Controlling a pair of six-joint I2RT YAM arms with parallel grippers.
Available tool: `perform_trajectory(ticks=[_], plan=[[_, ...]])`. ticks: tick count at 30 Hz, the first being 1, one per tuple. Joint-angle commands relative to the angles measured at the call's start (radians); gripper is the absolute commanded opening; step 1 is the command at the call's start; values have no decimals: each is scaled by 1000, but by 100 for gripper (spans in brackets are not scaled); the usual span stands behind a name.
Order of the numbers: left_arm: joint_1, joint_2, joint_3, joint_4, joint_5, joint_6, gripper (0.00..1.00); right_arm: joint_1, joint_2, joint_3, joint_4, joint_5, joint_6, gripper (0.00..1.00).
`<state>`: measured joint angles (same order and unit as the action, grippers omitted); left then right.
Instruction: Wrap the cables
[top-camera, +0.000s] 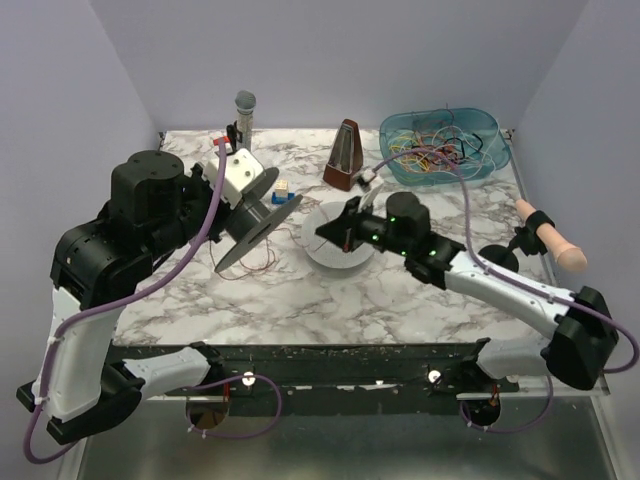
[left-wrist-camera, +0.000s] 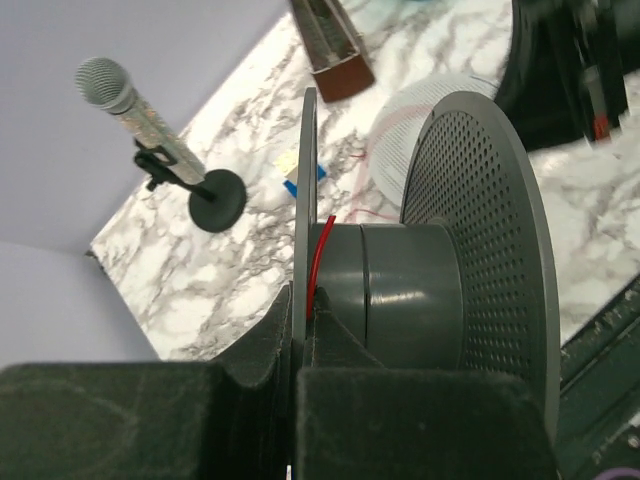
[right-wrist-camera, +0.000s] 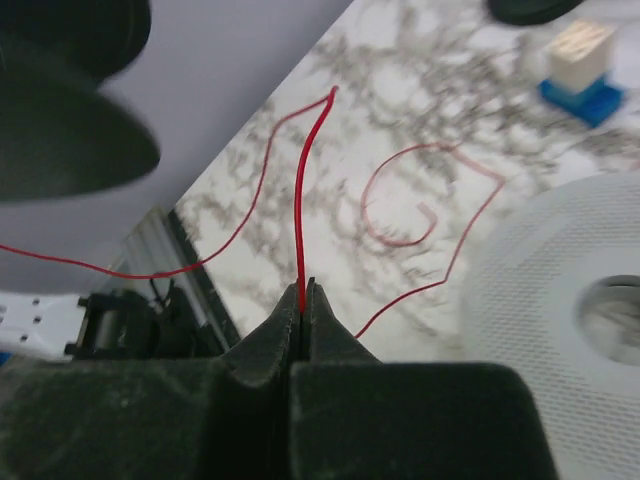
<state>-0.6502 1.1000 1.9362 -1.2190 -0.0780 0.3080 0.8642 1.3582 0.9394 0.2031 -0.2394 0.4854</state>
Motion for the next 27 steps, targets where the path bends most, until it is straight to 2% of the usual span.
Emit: perform_trajectory(ticks=[1, 3, 8, 14, 19, 22, 27], plan=[[-5, -41, 18, -39, 155, -4, 0, -102, -67, 31, -201, 80, -80, 1], [-6, -48, 24, -43, 185, -15, 0, -140, -59, 77, -284, 92, -122, 1], [-5, -61, 12, -65, 274, -21, 0, -289, -76, 153, -352, 81, -165, 1], [-6, -91, -245, -19, 208, -4, 0, -324, -200, 327, -477, 216, -329, 1], [-5, -65, -379, 70, 198, -33, 0, -324, -203, 427, -545, 125, -383, 1], [-6, -31, -443, 157, 163, -66, 0, -321, -200, 467, -542, 27, -352, 1], [13, 72, -494, 347, 86, -147, 0, -214, -154, 614, -560, -98, -332, 1]])
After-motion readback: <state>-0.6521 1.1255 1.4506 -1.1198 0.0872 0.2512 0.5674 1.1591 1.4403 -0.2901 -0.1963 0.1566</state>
